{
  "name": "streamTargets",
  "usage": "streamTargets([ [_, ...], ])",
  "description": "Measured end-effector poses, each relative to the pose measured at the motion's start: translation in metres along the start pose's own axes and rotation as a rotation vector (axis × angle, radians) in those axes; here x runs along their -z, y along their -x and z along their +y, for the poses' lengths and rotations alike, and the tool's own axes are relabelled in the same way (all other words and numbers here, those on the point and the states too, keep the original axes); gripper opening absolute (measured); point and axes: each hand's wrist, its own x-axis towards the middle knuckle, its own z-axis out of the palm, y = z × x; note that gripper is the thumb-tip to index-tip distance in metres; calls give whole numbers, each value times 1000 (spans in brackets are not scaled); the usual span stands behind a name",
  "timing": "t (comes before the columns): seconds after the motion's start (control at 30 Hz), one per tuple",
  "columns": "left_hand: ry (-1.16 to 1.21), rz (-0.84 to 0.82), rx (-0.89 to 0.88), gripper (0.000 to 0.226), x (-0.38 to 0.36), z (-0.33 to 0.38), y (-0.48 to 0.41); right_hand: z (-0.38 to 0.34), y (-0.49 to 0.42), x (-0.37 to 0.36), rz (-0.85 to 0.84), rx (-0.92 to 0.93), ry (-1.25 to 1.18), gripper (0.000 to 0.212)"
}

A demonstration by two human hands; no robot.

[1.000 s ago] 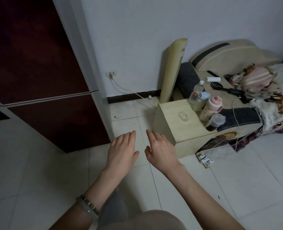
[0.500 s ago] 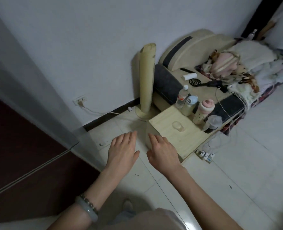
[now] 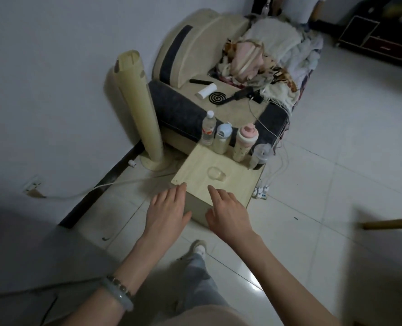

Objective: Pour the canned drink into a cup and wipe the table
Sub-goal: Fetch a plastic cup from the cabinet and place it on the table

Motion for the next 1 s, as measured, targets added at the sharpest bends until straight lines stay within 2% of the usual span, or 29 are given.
streamTargets([
  [0.17,35,-34,-116,74,-5,-4,-64,25,-47,2,21,-98,-32,60],
  [0.37,228,-90,-145,69,-22,-8,-138,58,-98,1,63,-178,-89,59],
  [0.57,409,-292,-119,72,-54,-17,-197,101,-136,-11,60,-310,-213,58],
  [0.73,476,-391,-115,74,-99,-28,-245,141,-171,-51,57,-433,-382,59],
  [1.0,490,-499,-129,81,-223,-33,-301,198,-222,-153,63,-613,-638,66],
])
